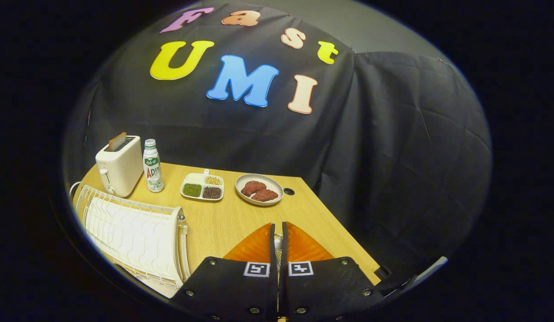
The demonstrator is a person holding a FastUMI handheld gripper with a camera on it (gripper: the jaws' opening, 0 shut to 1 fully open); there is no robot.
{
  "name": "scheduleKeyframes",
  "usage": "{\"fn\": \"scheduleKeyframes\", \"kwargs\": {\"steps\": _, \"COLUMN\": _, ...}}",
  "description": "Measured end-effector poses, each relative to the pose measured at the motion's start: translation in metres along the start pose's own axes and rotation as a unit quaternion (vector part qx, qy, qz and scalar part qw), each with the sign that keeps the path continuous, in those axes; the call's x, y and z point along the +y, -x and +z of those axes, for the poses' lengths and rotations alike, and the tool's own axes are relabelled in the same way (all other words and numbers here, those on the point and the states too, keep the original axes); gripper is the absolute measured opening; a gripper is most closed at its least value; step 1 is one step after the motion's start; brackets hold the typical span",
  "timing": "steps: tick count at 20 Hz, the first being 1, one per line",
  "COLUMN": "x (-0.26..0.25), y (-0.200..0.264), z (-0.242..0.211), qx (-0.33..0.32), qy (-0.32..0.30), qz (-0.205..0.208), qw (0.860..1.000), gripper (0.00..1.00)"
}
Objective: Take the plate from the dish rack, then take the spoon from the basket and place it into the plate.
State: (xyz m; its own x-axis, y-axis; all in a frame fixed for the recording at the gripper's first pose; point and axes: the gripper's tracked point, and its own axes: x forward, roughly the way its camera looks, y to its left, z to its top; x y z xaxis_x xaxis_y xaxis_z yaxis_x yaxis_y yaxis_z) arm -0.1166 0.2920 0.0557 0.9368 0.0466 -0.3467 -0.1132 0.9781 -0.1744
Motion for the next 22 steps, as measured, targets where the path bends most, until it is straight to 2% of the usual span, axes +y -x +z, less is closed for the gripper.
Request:
{"fn": "scheduleKeyframes", "kwargs": {"steps": 12, "x": 0.022, "y": 0.067, "z": 0.071, "qx": -0.078, "qy": 0.022, "qz": 0.032, "qw": 0.996, "gripper": 0.01}}
{"fn": "scheduleKeyframes", "kwargs": {"steps": 17, "x": 0.051, "y": 0.110, "z": 0.086, "qx": -0.104, "qy": 0.028, "qz": 0.075, "qw": 0.991, "gripper": 0.01}}
{"fn": "scheduleKeyframes", "kwargs": {"steps": 22, "x": 0.088, "y": 0.153, "z": 0.076, "qx": -0.107, "qy": 0.037, "qz": 0.134, "qw": 0.984, "gripper": 0.01}}
